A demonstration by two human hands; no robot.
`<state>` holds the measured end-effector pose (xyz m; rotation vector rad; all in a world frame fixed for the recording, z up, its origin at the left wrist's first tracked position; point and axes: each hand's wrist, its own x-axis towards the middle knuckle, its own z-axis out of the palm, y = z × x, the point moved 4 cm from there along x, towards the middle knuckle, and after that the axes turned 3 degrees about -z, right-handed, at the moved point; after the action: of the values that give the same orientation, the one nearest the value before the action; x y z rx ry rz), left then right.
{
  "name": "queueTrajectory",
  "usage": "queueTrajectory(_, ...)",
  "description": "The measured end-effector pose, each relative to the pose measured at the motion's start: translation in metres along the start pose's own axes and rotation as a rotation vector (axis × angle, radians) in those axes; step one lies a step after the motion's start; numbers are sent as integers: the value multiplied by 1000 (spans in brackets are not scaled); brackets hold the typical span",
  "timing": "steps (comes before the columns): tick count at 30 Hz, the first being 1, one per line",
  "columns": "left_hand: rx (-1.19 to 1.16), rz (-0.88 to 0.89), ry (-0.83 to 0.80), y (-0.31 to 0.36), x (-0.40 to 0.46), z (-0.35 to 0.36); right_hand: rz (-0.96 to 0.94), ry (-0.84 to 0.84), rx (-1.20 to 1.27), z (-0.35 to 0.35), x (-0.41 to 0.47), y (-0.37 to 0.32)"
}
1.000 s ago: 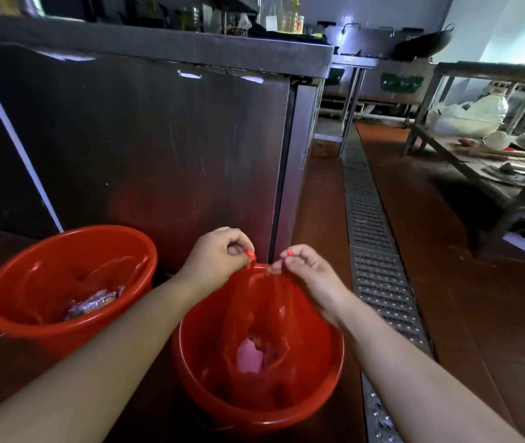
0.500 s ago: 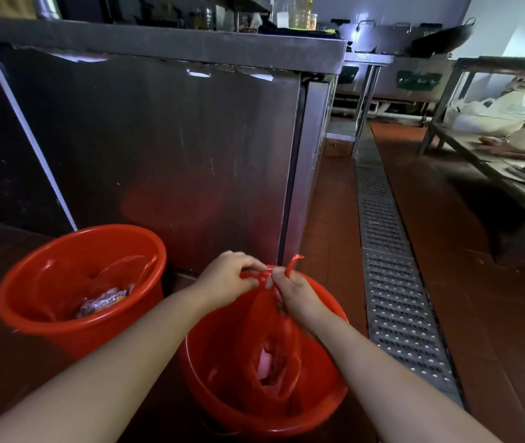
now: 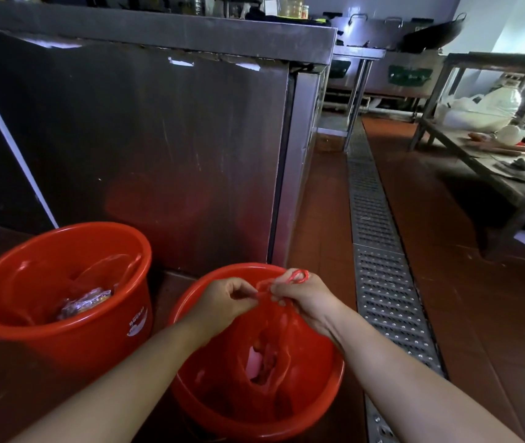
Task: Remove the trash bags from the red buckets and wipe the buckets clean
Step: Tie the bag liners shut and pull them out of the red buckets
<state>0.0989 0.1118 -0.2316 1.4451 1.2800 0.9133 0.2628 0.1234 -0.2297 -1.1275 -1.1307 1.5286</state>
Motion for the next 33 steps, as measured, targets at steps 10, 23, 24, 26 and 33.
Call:
queueTrajectory(10,-64,-323,-101,-11,22,20,-381,-62,-671,-9,9,-6)
queueTrajectory(23,-531,-494,-5,-30,25,43,-847,346,-962,-15,2,30)
queueTrajectory(24,-560,-482,12,-30,26,45,-869,345,-1039,-14,1,29)
queueTrajectory(26,-632,-471,61,-30,29,45,-868,319,-1175,-16,4,32)
queueTrajectory(33,-883,-444,428,-65,32,-20,-300,39,-1065,-47,2,57)
